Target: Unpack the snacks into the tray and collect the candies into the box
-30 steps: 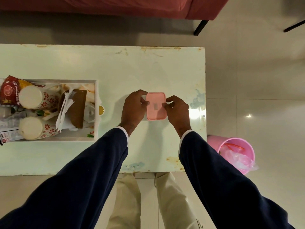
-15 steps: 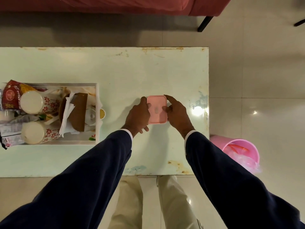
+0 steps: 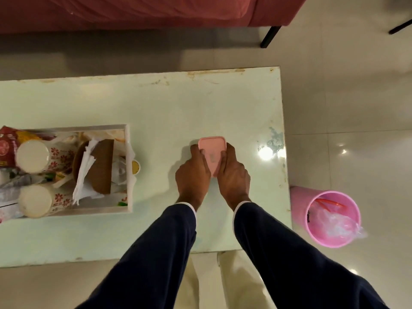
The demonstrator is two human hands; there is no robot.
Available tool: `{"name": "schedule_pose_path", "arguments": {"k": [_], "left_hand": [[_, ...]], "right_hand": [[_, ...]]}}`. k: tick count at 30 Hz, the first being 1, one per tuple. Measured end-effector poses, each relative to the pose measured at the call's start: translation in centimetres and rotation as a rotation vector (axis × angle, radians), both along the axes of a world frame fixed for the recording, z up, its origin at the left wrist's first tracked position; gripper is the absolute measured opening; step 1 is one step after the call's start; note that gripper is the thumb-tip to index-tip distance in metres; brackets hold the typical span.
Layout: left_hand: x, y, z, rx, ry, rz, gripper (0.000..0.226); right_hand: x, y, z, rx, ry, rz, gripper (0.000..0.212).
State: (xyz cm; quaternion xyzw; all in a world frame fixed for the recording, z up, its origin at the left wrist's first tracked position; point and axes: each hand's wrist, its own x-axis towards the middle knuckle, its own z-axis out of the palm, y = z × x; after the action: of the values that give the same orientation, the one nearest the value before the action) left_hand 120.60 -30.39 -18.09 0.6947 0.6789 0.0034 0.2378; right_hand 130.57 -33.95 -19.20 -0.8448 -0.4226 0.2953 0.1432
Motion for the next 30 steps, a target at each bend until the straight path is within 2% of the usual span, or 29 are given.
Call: {"name": "schedule_pose_path", "arguments": {"k": [3, 6, 8, 12, 16, 19, 22, 24, 27, 30], "left_hand": [[0.0, 0.2, -0.5, 0.018, 0.066, -0.032, 0.052], [-0.1, 0.4, -0.1, -0.018, 0.056, -0.042, 0.046], [-0.8, 0.7, 0.4, -0.034, 0.014, -0.043, 0.045], [-3.8, 0.1, 2.4, 0.006, -0.111, -0.083, 0.060], [-9.0, -1.0, 4.2, 0.025, -0.255, 0.050, 0.053], [-13.0, -0.9, 5.0, -0.015, -0.367, 0.127, 0.056], [-15.9, -0.8, 5.2, -0.038, -0.375, 0.040, 0.064], [-17.1, -1.0, 5.3, -0.136, -0.411, -0.024, 0.069], [-18.1, -1.3, 4.8, -0.209, -0.360, -0.113, 0.066], [-19.3, -1.4, 4.2, -0.131, -0.187, -0.183, 0.064]], "right_hand": [[0.1, 0.1, 0.0, -0.008, -0.010, 0.042, 0.047], [0.2, 0.2, 0.7, -0.032, 0.071, 0.039, 0.040], [0.8, 0.4, 1.4, -0.068, 0.114, 0.076, 0.040], [0.4, -0.1, 3.2, -0.110, 0.172, 0.189, 0.041], [-3.7, -0.3, 4.9, -0.093, 0.226, 0.277, 0.040], [-7.5, 0.3, 5.4, -0.110, 0.248, 0.269, 0.039], [-10.4, 1.3, 5.3, -0.136, 0.244, 0.241, 0.039], [-11.3, 2.2, 5.0, -0.169, 0.210, 0.228, 0.039], [-11.7, 3.0, 4.7, -0.223, 0.160, 0.258, 0.038], [-12.1, 3.1, 4.7, -0.240, 0.107, 0.350, 0.036]]}}
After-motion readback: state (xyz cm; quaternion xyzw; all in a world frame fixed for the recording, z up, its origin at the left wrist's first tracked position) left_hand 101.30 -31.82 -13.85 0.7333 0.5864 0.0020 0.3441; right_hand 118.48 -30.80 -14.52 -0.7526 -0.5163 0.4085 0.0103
